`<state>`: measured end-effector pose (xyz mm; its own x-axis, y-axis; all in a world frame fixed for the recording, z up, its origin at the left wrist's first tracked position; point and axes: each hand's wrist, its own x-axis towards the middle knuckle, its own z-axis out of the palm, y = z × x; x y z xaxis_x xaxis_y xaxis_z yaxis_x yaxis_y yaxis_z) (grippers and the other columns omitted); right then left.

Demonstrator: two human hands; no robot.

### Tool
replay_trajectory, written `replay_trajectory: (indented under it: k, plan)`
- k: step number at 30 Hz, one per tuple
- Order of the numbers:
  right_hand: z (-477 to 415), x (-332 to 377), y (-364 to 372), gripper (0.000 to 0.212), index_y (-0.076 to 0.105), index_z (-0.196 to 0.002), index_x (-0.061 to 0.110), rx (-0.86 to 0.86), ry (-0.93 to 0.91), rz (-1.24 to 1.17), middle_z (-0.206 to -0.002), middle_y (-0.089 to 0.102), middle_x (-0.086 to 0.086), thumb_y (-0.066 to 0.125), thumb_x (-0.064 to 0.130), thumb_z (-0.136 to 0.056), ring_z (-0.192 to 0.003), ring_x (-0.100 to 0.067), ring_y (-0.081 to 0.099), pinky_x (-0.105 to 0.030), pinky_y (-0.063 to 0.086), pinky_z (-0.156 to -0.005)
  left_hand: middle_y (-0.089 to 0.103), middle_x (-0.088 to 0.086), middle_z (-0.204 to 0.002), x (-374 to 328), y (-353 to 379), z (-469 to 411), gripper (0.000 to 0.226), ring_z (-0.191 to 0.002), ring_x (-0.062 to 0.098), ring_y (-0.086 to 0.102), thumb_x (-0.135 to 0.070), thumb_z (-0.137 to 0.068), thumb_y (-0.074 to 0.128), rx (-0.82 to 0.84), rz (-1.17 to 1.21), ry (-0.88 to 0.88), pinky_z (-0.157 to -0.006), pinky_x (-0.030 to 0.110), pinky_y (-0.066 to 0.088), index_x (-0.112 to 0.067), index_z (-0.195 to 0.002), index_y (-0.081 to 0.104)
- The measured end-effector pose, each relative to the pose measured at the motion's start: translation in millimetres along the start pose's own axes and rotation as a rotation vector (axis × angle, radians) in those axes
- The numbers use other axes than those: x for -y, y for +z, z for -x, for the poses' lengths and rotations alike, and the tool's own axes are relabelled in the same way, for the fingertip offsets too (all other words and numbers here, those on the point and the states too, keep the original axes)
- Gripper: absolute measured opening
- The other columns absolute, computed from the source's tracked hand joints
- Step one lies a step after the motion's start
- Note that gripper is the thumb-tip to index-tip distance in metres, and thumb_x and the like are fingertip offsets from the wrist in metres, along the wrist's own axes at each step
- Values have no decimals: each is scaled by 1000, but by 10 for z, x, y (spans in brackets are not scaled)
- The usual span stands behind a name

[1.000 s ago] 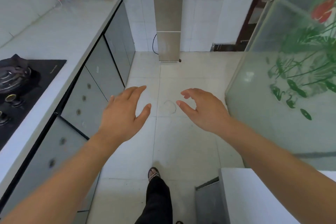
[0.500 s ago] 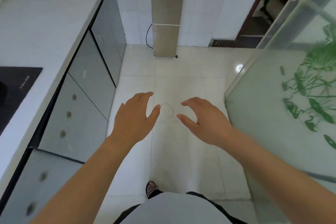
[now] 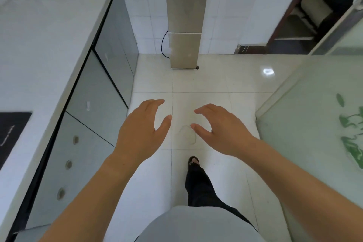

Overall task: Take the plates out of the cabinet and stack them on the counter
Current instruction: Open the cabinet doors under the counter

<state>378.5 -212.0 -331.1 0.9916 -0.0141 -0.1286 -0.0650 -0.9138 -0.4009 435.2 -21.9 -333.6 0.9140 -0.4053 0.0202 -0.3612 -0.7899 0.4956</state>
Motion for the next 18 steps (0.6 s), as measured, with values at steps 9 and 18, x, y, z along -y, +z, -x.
replay_trajectory:
  k: [9,18]
  plan:
    - [-1916,-375,-572,52,32,-139,25,-7,-110,-40,-143,38,8,41,47,-94,-121,-15,46,-32,40,-99,47,-9,-139,49,-101,-1860,44,-119,13,50,-44,-93,41,-99,-12,-140,-89,24,36,-26,-133,44]
    - [-3481,-204,-789,49,36,-137,22,66,-277,-81,-141,39,6,43,44,-94,-117,-15,48,-30,38,-96,45,-6,-139,587,-328,-2897,44,-113,18,54,-43,-92,43,-191,35,-360,-88,30,40,-25,-133,43]
